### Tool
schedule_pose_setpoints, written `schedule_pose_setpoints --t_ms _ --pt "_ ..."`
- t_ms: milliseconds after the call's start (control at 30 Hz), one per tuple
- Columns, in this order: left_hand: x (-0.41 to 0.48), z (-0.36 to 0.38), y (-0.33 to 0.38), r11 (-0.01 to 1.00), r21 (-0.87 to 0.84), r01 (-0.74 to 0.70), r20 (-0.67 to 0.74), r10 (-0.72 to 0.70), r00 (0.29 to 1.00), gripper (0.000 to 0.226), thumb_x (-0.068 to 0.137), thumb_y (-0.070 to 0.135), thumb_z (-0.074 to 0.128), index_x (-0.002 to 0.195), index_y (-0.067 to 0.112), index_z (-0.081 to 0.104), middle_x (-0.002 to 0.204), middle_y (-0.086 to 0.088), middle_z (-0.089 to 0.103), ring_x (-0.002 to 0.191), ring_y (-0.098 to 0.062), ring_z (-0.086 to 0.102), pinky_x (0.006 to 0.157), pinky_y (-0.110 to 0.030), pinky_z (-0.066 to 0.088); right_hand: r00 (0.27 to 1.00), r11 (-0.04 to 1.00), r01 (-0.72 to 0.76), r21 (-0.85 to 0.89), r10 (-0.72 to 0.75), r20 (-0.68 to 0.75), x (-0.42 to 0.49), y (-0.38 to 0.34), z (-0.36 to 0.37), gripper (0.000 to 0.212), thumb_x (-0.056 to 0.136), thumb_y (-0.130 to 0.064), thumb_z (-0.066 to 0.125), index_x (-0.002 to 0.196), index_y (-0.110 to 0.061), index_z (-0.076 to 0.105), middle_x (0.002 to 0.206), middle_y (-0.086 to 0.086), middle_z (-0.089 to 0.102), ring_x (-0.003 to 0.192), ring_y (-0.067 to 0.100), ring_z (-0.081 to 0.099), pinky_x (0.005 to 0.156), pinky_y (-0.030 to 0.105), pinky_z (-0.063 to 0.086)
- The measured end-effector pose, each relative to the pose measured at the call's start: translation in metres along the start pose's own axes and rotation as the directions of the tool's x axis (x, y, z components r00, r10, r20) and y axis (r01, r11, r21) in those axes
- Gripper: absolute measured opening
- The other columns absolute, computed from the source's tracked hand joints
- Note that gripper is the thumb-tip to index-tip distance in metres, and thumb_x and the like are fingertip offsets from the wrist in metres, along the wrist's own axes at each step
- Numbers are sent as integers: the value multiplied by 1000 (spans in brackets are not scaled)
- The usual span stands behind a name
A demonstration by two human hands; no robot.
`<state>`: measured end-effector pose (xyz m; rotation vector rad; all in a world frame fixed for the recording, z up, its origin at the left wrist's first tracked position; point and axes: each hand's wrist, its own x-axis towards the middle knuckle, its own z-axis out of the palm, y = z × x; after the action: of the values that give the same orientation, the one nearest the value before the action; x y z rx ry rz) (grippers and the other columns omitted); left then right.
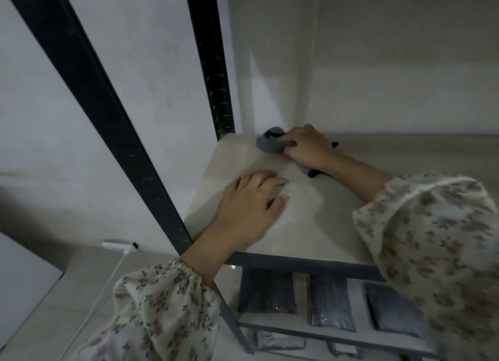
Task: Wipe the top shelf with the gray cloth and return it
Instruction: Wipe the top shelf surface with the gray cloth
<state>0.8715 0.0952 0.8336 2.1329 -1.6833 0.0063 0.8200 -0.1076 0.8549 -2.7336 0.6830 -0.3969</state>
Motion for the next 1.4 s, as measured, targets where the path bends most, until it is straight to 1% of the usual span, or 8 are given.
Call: schedule_pose_setpoints --t_ms 200,400,533,667,867,1000,1167,1400 --pt "-6 -5 -12 1000 7 -29 35 29 999 43 93 51 29 134 40 36 142 13 37 131 -8 28 111 -30 20 992 865 -58 498 -7 128 -5 -10 -32 31 71 -9 65 90 -33 69 85 -8 66 76 5 59 59 4 41" --pt "-6 -4 -16 1000 -28 -4 14 5 1000 40 92 52 31 131 42 38 140 17 35 127 -5 27 104 -20 16 993 995 -88 48 84 80 28 -22 1 18 84 -15 44 86 -20 61 95 4 57 101 24 45 81 36 42" --pt "-7 -4 -12 1000 -16 2 -11 -3 1000 41 92 50 31 131 37 40 136 11 40 124 -8 32 104 -23 21 976 937 19 350 -93 196 8 -38 -3 29 76 -12 57 93 -31 68 92 -8 61 79 0 51 69 18 41" --pt "-9 -7 -13 999 -35 8 -19 -8 1000 41 93 47 32 130 33 43 136 9 41 123 -11 34 106 -28 27 977 876 -75 476 -30 210 34 -41 -25 16 72 -6 60 84 -11 70 84 4 64 78 15 56 63 17 42" --pt "-9 -8 -12 1000 -20 4 -34 -5 999 41 92 46 32 127 30 46 133 8 44 118 -11 37 96 -23 27 992 993 37 108 -50 116 59 -64 18 19 83 -11 48 67 -21 53 92 11 55 100 27 44 93 43 39" --pt "-10 -7 -11 999 -31 18 -27 -18 999 41 93 46 31 130 33 43 135 7 44 120 -12 37 101 -27 30 953 939 134 316 -209 217 36 -65 13 30 77 -4 55 95 -22 71 98 1 65 89 11 55 79 18 40" --pt "-9 -6 -11 1000 -10 22 -25 -22 999 38 94 45 34 128 31 44 132 6 45 120 -14 39 100 -29 32 912 880 -4 476 -192 362 28 -62 -16 32 71 3 58 78 -26 70 67 -19 67 72 0 57 63 6 42" --pt "-12 -6 -11 1000 -4 -24 -52 24 998 43 92 50 27 125 31 46 131 6 44 114 -11 38 92 -22 27 968 968 149 204 -185 171 43 -91 20 39 79 -8 53 113 -23 64 121 4 60 114 24 46 100 42 37"
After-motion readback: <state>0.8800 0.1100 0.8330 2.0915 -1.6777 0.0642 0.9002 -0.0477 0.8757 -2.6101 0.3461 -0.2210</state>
